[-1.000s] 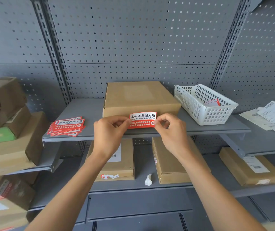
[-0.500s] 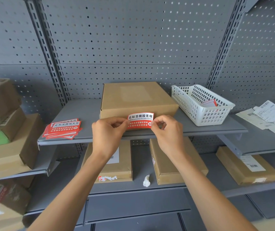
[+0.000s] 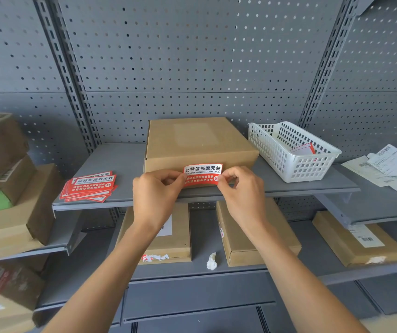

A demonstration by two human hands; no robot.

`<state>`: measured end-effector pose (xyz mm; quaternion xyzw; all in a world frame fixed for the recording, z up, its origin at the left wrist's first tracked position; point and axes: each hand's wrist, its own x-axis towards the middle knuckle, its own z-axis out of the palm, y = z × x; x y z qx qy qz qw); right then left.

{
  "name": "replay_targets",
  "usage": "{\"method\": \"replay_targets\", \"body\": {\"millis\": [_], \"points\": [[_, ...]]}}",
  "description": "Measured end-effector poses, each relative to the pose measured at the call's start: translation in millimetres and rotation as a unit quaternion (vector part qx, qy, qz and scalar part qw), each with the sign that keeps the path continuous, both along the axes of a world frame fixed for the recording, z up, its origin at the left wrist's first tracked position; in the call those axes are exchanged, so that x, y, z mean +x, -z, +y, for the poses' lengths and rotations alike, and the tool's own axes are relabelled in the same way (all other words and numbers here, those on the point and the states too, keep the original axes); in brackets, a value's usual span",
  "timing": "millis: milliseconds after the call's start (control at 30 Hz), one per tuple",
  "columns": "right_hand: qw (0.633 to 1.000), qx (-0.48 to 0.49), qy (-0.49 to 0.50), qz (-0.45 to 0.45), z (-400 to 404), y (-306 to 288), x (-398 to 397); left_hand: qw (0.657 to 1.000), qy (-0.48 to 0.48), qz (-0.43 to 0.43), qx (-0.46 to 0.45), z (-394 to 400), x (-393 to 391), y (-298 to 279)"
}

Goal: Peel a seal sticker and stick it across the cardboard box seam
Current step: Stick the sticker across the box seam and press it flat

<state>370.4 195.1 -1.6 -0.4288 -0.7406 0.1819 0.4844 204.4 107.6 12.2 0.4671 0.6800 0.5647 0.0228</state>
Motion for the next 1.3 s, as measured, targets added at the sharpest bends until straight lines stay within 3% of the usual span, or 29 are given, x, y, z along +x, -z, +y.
{"method": "replay_targets", "body": {"millis": [567,800,1000,1300], "points": [[0.999,-0.006,0.037,0.001,1,-7,4,0.998,-0.058,0.028,-0.027,-3,-2,-9],[0.992,0.048,0.051,0.104,-2,-10,17,0.977,-0.107,0.109,0.147,-20,-7,-9],[0.994,-0.063,-0.037,0.081,8,-23,4,0.999,0.008,-0.030,0.028,1,-9,-2],[0.996,-0.010,-0.021,0.082,12,-47,-6,0.999,-0.011,0.035,0.026,11,-9,-25]]}}
